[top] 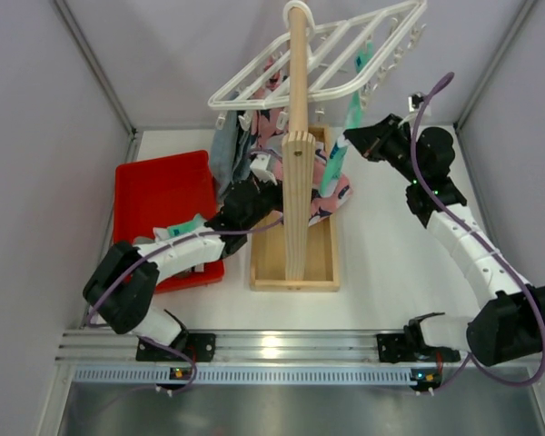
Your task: Remove the socks clipped to the hanger
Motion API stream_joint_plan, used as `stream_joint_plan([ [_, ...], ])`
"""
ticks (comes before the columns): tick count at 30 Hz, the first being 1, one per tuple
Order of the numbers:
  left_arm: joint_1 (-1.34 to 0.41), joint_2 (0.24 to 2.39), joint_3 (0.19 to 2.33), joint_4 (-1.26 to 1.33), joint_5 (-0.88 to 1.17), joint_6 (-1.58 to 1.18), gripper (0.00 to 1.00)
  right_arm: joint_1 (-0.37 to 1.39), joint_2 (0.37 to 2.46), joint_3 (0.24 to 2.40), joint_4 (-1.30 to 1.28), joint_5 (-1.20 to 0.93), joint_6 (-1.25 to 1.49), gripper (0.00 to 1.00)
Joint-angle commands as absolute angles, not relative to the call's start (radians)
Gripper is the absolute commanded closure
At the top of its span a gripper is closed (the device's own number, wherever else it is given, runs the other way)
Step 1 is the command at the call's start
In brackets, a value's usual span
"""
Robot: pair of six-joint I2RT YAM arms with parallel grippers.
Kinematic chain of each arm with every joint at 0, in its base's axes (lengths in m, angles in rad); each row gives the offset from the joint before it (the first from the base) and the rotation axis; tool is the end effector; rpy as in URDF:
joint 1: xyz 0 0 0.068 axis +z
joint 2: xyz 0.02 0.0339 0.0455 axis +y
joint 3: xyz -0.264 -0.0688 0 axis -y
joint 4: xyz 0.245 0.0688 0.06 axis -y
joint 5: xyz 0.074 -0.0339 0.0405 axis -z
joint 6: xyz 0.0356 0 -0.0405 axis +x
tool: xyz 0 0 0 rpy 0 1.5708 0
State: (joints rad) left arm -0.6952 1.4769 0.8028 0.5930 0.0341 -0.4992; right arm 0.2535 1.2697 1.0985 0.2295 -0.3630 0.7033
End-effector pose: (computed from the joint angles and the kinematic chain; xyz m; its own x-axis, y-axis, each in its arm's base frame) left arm 0.2552 -0.2144 0.2614 -0.3736 -0.3114 -0.8738 0.5552 0.6796 -0.4796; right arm 0.2877 0.0876 0.3893 -0.3305 0.5389 -0.7748 -0.4770 0.6130 0.6299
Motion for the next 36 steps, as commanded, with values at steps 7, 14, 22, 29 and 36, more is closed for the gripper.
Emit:
stream_joint_plan([
  [7,-0.745,1.632,1.038,0.723,0.244,-0.434,0.02,0.262,1.226,1.167,0.049,-0.353,0.687,1.0],
  [14,-0.765,1.733,1.146,0.721,0.198,-0.413,0.02,0.262,1.212,1.187,0.014,-0.368,0.686,1.0],
  [22,-0.77,1.819,1.262,0.719,0.175,-0.397,0.2,0.261,1.197,1.19,0.023,-0.4,0.713,1.0],
  [29,-0.769,1.815,1.286,0.695,0.201,-0.451,1.0,0.244,1.189,1.209,0.021,-0.383,0.681,0.73],
  [36,-0.767,1.796,1.276,0.693,0.236,-0.482,1.0,0.1,1.252,1.288,0.082,-0.417,0.655,0.21],
])
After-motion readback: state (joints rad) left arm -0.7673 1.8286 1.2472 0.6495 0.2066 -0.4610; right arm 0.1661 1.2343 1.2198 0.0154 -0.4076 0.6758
